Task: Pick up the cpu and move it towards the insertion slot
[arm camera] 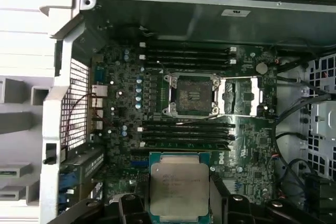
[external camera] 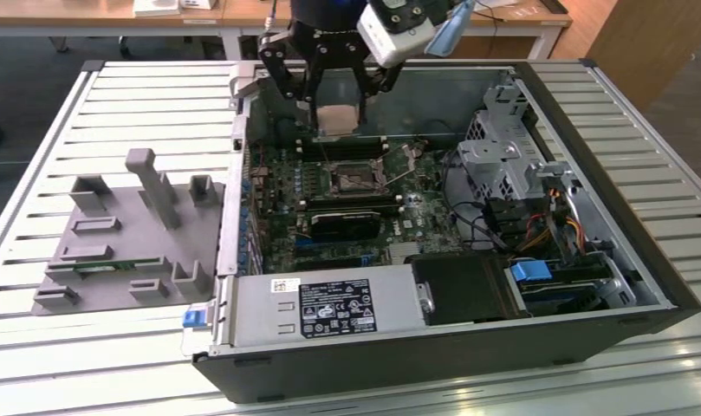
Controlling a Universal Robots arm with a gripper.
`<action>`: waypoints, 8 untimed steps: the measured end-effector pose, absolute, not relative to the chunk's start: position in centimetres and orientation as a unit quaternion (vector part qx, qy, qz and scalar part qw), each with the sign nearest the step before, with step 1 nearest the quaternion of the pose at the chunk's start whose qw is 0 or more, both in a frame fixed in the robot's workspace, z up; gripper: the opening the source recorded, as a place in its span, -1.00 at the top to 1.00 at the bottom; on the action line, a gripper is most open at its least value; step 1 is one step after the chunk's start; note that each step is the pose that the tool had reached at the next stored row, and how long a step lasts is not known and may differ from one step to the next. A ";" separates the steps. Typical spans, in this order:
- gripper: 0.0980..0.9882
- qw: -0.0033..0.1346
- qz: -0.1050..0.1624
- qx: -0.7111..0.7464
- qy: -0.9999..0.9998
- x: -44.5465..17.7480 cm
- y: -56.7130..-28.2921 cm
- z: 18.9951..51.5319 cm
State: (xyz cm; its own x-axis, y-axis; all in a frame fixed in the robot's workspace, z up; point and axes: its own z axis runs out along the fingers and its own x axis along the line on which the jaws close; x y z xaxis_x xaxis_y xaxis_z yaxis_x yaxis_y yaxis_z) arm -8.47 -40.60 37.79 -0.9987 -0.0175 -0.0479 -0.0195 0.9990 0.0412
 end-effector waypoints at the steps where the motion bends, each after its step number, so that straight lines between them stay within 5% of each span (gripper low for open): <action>1: 0.01 0.024 0.021 -0.009 0.999 -8.1 -40.6 37.8; 8: 0.01 0.021 0.021 -0.009 1.000 -5.7 -40.5 37.7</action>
